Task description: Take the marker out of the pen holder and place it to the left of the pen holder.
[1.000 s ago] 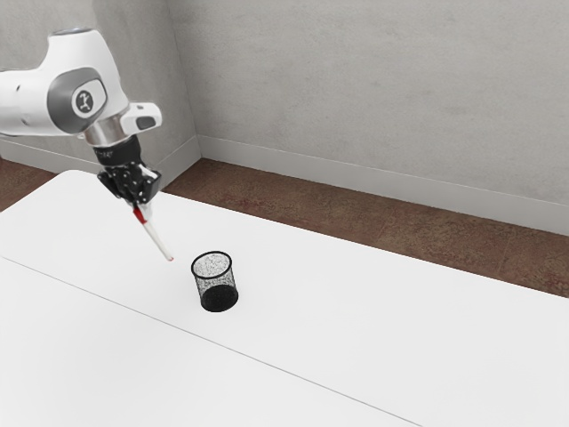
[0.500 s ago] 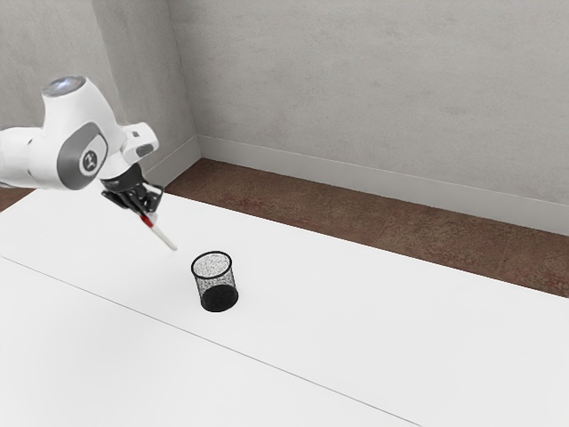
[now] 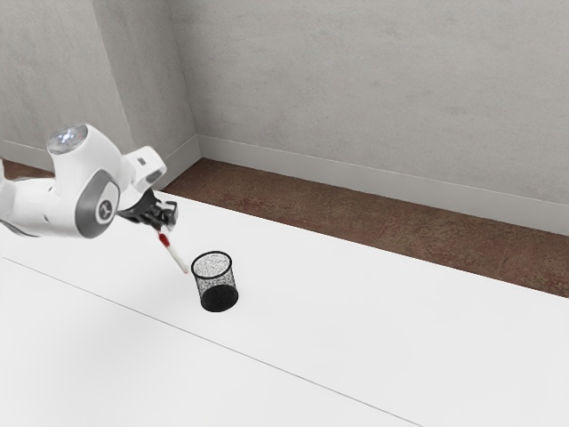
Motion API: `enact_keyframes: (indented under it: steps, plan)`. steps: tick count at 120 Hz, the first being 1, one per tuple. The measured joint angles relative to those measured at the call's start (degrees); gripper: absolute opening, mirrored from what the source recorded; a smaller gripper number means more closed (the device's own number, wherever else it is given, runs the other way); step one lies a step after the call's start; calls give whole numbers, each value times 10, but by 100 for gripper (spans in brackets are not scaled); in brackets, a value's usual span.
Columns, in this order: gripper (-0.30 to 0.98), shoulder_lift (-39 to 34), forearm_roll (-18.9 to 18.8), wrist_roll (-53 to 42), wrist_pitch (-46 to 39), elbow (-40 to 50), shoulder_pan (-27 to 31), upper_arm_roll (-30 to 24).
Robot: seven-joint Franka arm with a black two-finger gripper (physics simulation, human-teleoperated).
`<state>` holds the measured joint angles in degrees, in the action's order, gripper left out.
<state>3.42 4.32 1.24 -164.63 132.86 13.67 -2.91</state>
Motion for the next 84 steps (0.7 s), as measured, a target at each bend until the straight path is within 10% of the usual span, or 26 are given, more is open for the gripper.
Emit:
enact_keyframes:
  steps: [34, 84]
  plan:
    - [54, -31, 2, -5, 35, -16, 5, -2]
    - [67, 32, -41, -10, 467, -419, 23, -47]
